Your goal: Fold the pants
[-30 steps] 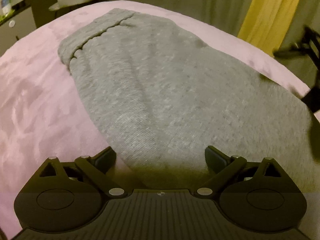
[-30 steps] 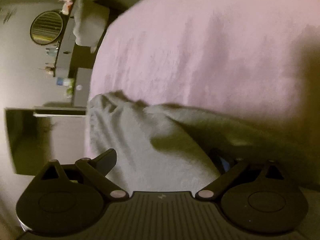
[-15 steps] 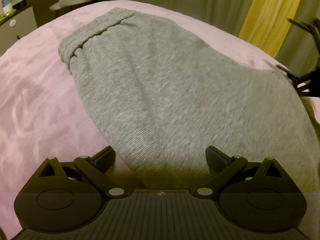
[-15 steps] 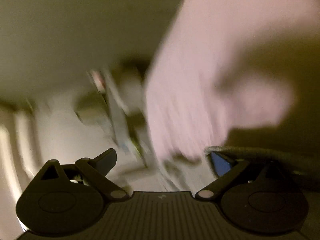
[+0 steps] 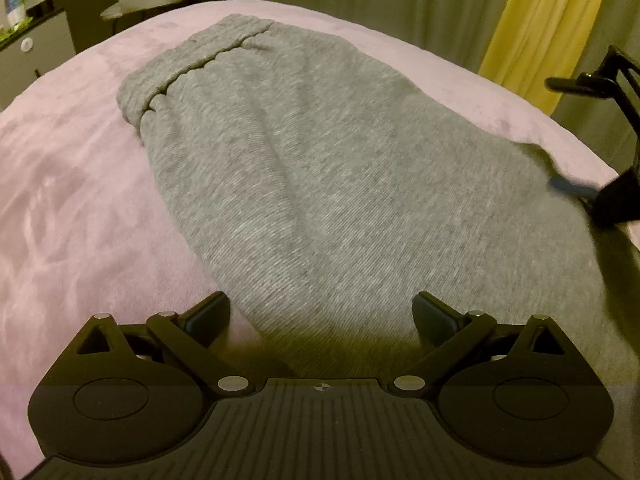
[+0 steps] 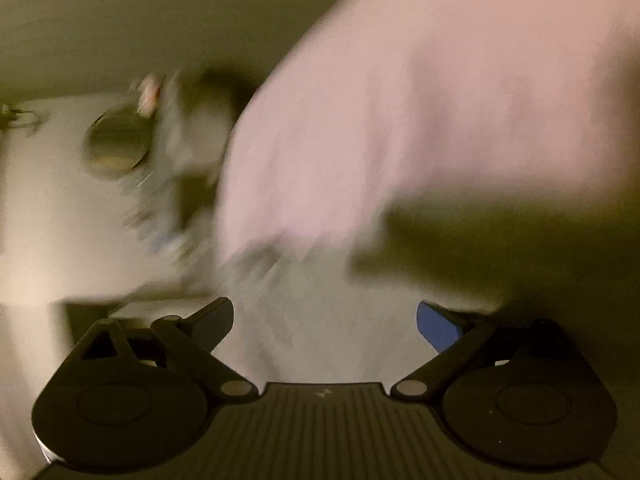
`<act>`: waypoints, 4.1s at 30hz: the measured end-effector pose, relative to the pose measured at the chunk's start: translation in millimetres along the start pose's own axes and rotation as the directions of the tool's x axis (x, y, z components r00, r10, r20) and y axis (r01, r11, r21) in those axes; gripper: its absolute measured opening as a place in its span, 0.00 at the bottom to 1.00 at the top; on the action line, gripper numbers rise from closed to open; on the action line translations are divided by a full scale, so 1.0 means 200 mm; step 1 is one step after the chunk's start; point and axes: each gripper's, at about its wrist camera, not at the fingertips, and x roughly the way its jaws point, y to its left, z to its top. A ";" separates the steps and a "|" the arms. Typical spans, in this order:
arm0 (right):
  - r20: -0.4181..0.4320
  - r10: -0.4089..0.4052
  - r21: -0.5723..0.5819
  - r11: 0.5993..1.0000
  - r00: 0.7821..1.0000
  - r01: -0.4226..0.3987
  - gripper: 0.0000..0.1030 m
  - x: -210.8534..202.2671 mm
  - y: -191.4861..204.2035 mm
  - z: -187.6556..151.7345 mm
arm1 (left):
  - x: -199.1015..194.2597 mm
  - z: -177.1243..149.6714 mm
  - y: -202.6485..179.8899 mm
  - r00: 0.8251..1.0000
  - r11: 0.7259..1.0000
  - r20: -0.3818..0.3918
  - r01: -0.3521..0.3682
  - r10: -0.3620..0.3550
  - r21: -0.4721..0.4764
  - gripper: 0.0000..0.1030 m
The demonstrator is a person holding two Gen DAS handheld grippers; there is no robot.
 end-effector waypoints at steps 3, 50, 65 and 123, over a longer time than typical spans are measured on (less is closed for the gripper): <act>0.313 -0.130 -0.156 0.970 0.941 0.186 0.95 -0.16 0.14 -0.05 | 0.00 0.00 0.00 1.000 1.000 -0.003 0.002 -0.002 -0.002 0.98; 0.616 -0.534 0.558 0.814 0.579 0.158 0.53 -2.45 -1.28 -1.71 | 0.02 0.02 0.01 0.998 0.998 -0.029 -0.057 0.057 0.009 1.00; 0.705 -0.499 0.526 0.845 0.504 0.100 0.14 -2.47 -1.20 -1.68 | 0.03 0.02 0.01 0.997 0.998 -0.036 -0.062 0.062 0.010 1.00; 0.271 -0.393 -0.373 0.799 0.879 0.472 0.23 -0.79 0.03 -1.60 | -0.07 0.00 0.22 0.999 0.988 -0.007 0.040 -0.041 -0.151 1.00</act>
